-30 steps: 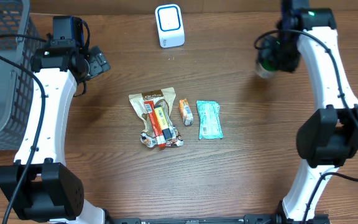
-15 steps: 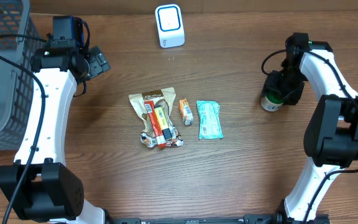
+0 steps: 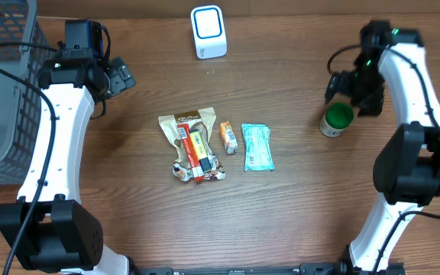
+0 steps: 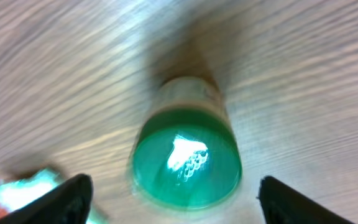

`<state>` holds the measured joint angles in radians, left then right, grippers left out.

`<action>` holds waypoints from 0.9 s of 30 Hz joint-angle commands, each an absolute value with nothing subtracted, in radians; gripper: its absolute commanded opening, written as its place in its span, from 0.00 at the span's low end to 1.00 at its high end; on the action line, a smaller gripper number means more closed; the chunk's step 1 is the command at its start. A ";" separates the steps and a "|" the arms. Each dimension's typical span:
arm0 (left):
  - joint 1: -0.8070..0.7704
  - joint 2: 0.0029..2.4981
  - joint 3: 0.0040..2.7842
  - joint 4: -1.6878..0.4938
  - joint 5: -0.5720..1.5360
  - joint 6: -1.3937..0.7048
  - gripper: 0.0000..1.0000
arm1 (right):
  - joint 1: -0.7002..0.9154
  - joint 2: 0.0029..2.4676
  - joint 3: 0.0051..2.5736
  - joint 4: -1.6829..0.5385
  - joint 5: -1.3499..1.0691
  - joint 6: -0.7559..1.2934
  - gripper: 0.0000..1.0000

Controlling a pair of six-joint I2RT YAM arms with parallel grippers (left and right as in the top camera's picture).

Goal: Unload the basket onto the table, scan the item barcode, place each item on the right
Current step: 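Release the jar and move the right gripper left over the orange box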

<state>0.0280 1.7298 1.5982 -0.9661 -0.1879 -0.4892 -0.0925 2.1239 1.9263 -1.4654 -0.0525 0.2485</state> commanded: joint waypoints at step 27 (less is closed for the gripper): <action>0.032 1.721 1.604 -0.965 -0.190 -0.467 1.00 | 0.450 2.108 1.923 -1.454 -0.361 0.080 0.41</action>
